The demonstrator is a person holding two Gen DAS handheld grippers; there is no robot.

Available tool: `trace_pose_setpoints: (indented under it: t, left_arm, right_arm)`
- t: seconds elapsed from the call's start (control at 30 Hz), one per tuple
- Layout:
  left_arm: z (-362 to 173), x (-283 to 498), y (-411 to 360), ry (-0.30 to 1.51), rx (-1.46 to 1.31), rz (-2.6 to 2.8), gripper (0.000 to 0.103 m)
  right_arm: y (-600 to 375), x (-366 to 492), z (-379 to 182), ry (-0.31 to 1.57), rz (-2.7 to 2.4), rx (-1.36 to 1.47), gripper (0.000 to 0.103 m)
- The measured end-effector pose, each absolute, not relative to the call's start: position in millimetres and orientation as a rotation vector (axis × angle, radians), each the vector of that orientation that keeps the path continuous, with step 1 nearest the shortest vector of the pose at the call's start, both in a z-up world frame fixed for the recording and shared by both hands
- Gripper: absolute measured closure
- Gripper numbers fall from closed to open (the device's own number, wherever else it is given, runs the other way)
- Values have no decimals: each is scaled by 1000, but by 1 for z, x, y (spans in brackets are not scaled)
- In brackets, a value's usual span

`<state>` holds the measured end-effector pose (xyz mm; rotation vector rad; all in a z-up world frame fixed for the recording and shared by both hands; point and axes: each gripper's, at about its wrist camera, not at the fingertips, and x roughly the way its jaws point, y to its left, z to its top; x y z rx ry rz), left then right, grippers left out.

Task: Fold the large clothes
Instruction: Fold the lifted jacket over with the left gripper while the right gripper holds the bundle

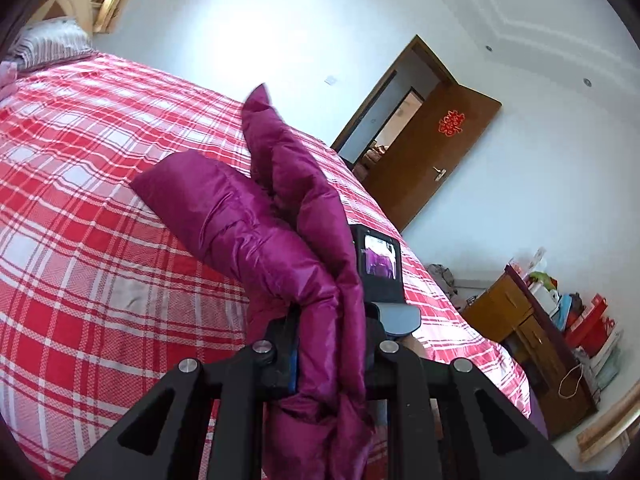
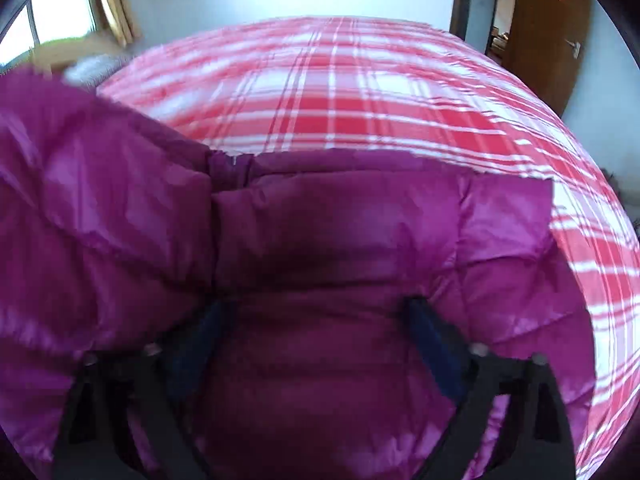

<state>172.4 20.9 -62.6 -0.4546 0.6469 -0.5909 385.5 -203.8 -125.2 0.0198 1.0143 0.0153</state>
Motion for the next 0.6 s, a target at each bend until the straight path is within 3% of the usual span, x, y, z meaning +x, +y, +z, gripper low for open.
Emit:
trace_pose_setpoints:
  t: [0.1,0.2,0.27,0.6]
  left_arm:
    - [-59,170,18,629,-444,-608,84]
    - [-51,170,7,615,-422,-618,84]
    - [-47,173,-7,612,-417,-630,84]
    - [-74,184,-169,613,-139,-696,84]
  right_arm:
    - [-205,381,-130,1017,22,7,4]
    - [-220,360,-115,972,62,80,14]
    - [-246,345,-101,916,109,200,15]
    - [-352,271,-50,651,183,537,15]
